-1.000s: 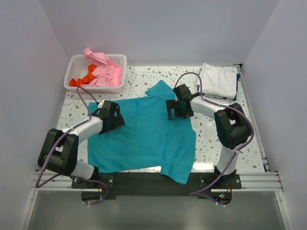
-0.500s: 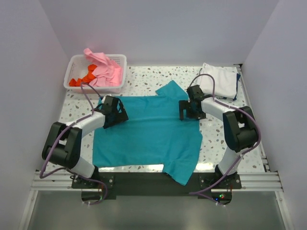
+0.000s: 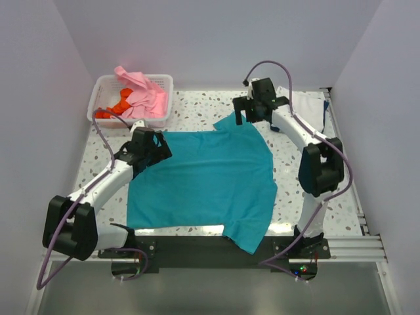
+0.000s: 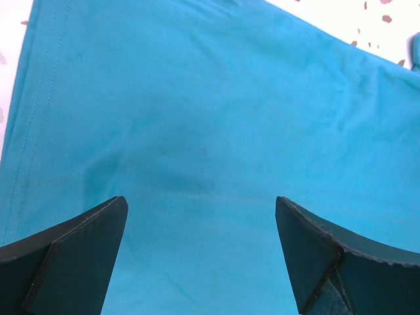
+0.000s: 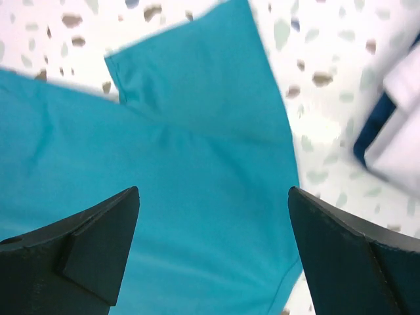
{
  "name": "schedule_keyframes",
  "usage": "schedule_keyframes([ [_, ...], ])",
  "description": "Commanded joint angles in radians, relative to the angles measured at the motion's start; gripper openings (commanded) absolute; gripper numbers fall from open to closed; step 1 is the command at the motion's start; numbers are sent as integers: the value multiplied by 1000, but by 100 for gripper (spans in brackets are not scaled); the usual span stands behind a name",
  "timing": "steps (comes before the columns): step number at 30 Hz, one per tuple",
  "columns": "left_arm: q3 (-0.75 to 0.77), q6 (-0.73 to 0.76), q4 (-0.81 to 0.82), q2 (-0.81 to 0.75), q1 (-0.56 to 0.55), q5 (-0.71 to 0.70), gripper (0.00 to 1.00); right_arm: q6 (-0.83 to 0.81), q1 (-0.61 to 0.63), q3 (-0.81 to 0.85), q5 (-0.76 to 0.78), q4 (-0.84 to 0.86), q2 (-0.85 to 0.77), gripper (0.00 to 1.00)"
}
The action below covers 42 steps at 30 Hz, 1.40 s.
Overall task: Fold and stack the t-shirts
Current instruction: Flatten the tshirt out
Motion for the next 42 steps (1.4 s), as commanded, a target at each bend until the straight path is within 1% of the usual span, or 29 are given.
schedule_keyframes([
  [1,8,15,-8,-38,7,-35,100,-72,-2,149,-16,1,136,99],
  [2,8,15,-10,-49,7,-43,100,-76,-2,185,-19,0,196,99],
  [3,10,17,-11,-51,7,-46,100,-73,-3,253,-17,0,225,99],
  [5,14,20,-19,-57,7,-47,100,-76,-3,324,-11,-6,288,99],
  [6,19,25,-22,-57,7,-47,100,-76,-3,399,-11,-11,348,97],
  [8,19,28,-28,-60,7,-53,100,-69,-11,475,-11,-35,416,93],
  [9,20,26,-29,-62,7,-56,100,-60,-16,548,-11,-43,480,87],
  [10,20,26,-33,-60,7,-60,100,-54,-20,583,-11,-52,506,82],
  [12,17,28,-36,-60,7,-61,100,-53,-23,669,-11,-86,560,77],
  [14,14,28,-34,-57,7,-61,100,-63,-26,696,2,-83,604,75],
  [18,10,26,-34,-42,7,-58,100,-79,-25,696,21,-62,634,74],
  [20,5,22,-34,-37,7,-53,100,-76,-25,696,21,-59,649,70],
  [21,4,20,-33,-32,7,-53,100,-73,-26,694,19,-59,654,67],
  [22,4,18,-33,-32,7,-52,100,-69,-26,691,18,-59,657,61],
  [23,5,17,-31,-26,7,-47,100,-68,-26,682,13,-57,658,50],
  [25,5,15,-28,-23,7,-44,100,-72,-25,670,-7,-51,654,38],
  [26,5,15,-26,-23,7,-43,100,-76,-26,664,-5,-48,646,28],
  [28,4,17,-28,-23,7,-41,100,-79,-25,659,-54,-40,631,19],
  [29,2,15,-33,-25,7,-40,100,-86,-25,656,-63,-36,612,8],
  [31,-1,15,-34,-29,7,-38,100,-82,-26,650,-51,-17,589,0],
  [34,-13,11,-33,-43,7,-35,100,-65,-25,661,-11,3,554,0],
  [35,-21,12,-30,-52,7,-33,100,-59,-25,659,46,10,546,0],
  [38,-30,9,-20,-52,7,-35,100,-46,-26,644,145,27,536,0],
  [42,-36,11,-5,-20,7,-37,100,-36,-30,647,185,10,555,0],
])
